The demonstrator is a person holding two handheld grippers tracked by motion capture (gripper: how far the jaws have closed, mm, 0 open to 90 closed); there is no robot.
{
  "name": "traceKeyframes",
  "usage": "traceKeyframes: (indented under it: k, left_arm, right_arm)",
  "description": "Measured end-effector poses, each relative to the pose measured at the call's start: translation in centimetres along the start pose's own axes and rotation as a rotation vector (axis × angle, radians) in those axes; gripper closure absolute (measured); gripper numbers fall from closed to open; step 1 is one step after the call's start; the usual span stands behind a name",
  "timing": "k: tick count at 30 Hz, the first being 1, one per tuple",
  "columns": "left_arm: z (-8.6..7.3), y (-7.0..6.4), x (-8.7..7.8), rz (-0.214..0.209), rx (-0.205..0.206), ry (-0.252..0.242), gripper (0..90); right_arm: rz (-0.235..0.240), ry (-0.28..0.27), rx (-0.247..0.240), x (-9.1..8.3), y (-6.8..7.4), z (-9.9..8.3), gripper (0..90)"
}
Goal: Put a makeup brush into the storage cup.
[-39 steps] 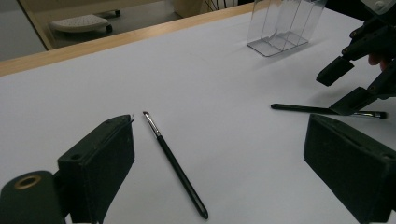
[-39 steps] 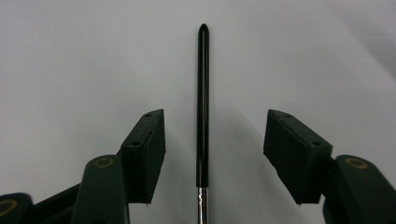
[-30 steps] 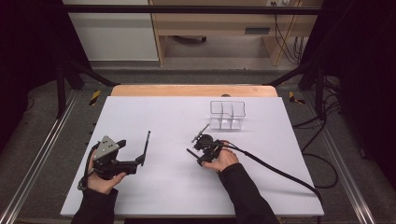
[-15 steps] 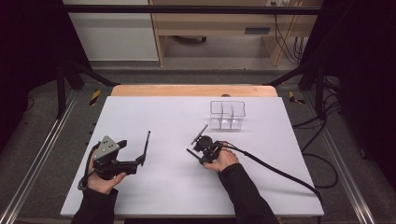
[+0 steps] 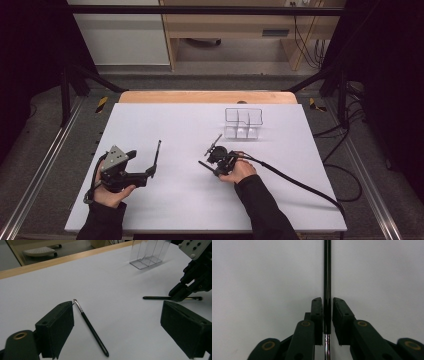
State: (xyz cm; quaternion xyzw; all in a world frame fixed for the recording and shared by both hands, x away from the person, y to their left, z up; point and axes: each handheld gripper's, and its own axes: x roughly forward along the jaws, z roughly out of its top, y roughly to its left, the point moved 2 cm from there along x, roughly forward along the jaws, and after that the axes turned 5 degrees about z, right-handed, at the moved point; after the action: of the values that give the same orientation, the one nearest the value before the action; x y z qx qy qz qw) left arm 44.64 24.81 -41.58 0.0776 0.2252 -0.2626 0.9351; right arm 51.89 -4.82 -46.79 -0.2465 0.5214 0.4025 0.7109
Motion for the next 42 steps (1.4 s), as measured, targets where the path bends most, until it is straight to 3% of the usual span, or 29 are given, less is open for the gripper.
traceKeyframes:
  k: [8,16,27,33,42]
  left_arm:
    - [0.0,0.0,0.0,-0.003,0.002,0.002,10.9]
    - [0.0,-0.1,0.0,-0.006,0.007,0.007,11.1]
    - [0.0,-0.2,0.1,-0.011,0.022,0.015,11.1]
    - [0.2,-0.7,0.0,-0.019,0.042,0.018,11.1]
    - [0.8,-1.9,-0.1,-0.037,0.105,0.024,10.9]
  right_arm:
    - [-0.018,0.033,-0.010,-0.2,0.1,-0.2,75.1]
    - [0.007,0.062,0.010,-0.1,0.0,-0.1,83.6]
    - [0.015,0.068,0.020,-0.3,0.0,-0.1,84.2]
    - [0.032,0.012,0.012,-1.9,0.2,-0.1,84.2]
    - [0.062,-0.071,-0.005,-5.5,0.8,-0.5,84.2]
